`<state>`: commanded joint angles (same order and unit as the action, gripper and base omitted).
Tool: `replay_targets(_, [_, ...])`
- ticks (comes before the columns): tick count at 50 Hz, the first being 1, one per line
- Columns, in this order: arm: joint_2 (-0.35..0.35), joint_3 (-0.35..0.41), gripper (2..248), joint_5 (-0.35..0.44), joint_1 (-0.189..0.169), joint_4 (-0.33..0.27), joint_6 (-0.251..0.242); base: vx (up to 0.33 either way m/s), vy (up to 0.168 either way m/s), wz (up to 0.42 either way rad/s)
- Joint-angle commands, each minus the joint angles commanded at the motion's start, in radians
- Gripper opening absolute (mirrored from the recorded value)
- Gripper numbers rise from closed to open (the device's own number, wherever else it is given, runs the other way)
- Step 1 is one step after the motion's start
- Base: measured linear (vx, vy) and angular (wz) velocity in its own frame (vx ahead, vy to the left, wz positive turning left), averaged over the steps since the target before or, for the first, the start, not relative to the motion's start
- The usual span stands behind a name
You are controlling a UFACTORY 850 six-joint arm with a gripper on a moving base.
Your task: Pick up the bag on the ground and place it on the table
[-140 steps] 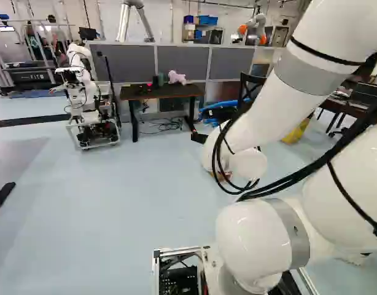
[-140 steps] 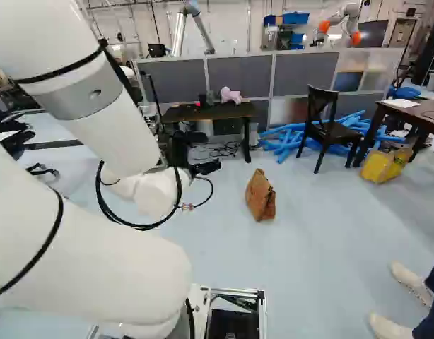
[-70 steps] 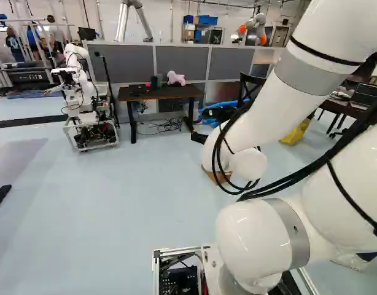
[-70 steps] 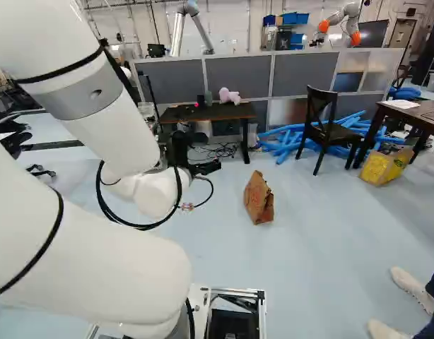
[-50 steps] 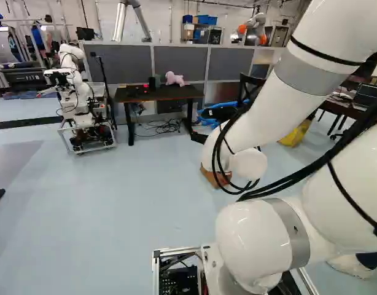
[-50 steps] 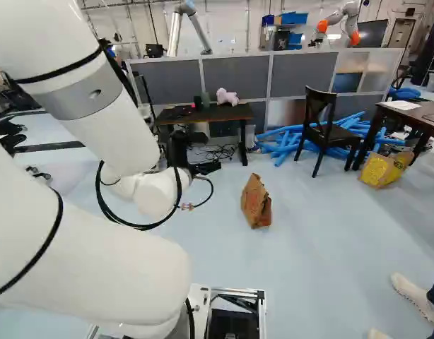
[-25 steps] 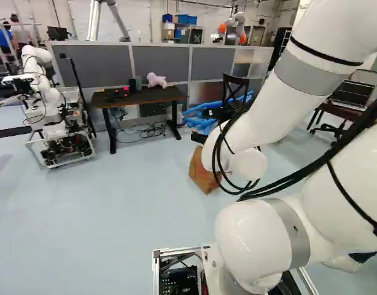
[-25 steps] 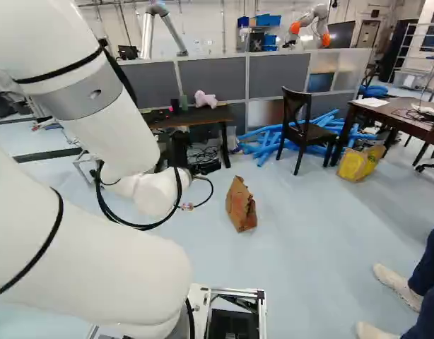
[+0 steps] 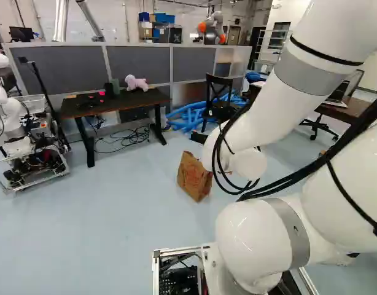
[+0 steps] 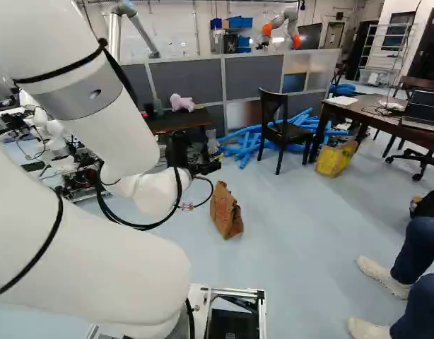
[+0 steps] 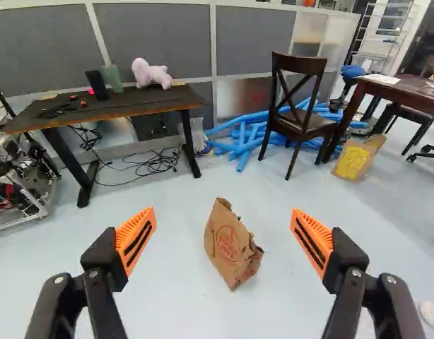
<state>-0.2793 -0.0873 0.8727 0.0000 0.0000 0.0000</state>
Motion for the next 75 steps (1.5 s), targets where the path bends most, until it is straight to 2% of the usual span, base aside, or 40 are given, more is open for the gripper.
replay_targets(75, [0.0, 0.0, 247, 0.0, 0.0, 0.0, 0.0, 0.175, -0.001, -0.026])
